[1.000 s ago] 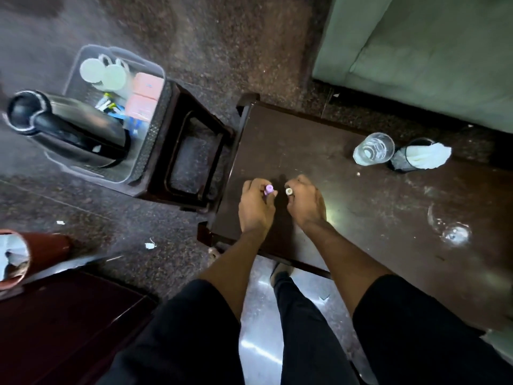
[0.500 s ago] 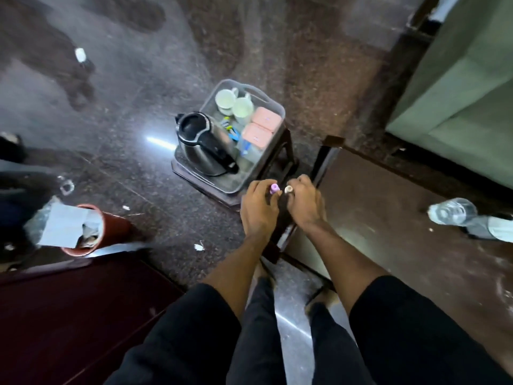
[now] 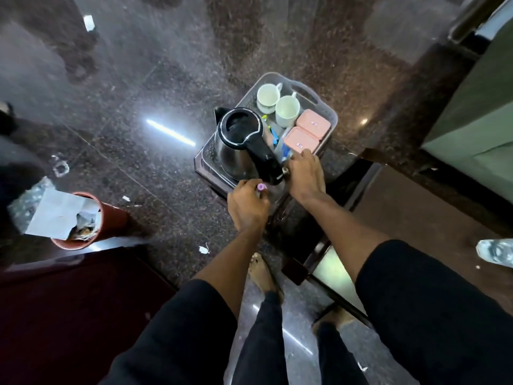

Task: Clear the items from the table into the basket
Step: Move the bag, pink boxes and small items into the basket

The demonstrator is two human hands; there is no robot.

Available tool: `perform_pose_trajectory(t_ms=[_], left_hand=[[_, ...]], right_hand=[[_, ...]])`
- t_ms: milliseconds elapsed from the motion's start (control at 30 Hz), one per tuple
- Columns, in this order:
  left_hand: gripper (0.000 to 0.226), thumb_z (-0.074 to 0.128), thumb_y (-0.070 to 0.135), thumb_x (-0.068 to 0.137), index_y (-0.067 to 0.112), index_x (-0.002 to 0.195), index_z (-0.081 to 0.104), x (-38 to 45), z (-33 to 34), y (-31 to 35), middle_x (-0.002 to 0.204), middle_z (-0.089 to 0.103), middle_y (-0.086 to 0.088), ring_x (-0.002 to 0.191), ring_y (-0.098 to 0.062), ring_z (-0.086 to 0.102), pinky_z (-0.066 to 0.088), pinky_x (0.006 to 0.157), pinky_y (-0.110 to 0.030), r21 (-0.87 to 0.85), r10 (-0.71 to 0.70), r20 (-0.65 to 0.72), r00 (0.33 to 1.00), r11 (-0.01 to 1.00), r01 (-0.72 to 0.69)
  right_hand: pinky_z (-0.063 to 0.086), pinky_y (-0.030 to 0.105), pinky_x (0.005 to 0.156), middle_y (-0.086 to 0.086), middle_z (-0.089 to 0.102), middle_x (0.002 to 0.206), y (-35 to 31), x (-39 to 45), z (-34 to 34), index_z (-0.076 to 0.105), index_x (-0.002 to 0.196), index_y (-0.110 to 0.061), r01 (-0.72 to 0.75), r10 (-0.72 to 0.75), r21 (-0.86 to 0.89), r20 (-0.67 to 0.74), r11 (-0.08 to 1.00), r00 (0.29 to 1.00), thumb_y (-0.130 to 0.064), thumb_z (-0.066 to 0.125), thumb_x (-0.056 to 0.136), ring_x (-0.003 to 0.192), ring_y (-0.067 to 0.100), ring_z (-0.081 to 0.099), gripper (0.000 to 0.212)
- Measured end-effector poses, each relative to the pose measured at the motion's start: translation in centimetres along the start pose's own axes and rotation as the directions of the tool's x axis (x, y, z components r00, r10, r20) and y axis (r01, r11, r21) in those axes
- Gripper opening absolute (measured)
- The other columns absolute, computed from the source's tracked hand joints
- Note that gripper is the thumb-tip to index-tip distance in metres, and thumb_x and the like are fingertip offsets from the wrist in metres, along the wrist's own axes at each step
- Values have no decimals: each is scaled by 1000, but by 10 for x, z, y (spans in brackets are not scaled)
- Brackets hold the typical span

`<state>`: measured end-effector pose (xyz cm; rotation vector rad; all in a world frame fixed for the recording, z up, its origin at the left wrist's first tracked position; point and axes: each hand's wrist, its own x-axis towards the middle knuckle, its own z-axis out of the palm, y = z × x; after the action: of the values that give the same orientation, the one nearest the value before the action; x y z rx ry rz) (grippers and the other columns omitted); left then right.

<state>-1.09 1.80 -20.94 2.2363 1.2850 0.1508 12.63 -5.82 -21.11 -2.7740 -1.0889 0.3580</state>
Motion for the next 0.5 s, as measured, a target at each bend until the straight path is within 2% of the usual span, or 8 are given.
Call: perform_pose_trajectory(t_ms=[133,233,333,400,500], left_hand=[[22,72,23,74,27,93,81,8,2,-2,88,75,-5,86,-34,69,52,68,-35,146,104,68,992,983,-113],[14,70,26,73,22,85,78,12,6,-2,81,74,-7,81,-34,69,47,65,-35,260,123,125,984,954,-152],[10,70,25,71,19,78,75,16,14,-3,75,73,-7,80,-33,69,43,70,-36,321,101,156,983,936,-147],[12,68,27,75,22,81,76,18,20,-4,78,74,-5,84,-30,68,41,78,-37,359,81,162,983,923,-135],[15,66,30,82,23,88,78,19,25,-1,85,76,-4,93,-28,67,40,84,-38,382,59,165,985,917,-119]], right_hand=[[28,39,88,3,73,102,-6,13,23,77,103,-18,56,-53,-52,54,997,997,-25,68,85,116,32,51,22],[25,40,85,2,74,103,-7,22,33,78,101,-19,30,-21,-106,84,994,996,-27,73,82,116,30,51,21],[28,40,89,5,72,109,-6,27,34,76,103,-19,1,9,-81,123,997,992,-28,70,85,120,31,52,21],[29,40,91,7,72,107,-4,28,32,76,101,-18,3,11,-89,149,996,989,-28,68,86,119,32,52,20],[21,37,78,6,70,98,-1,28,30,77,93,-19,-14,30,-100,168,995,985,-31,71,81,111,32,52,18]])
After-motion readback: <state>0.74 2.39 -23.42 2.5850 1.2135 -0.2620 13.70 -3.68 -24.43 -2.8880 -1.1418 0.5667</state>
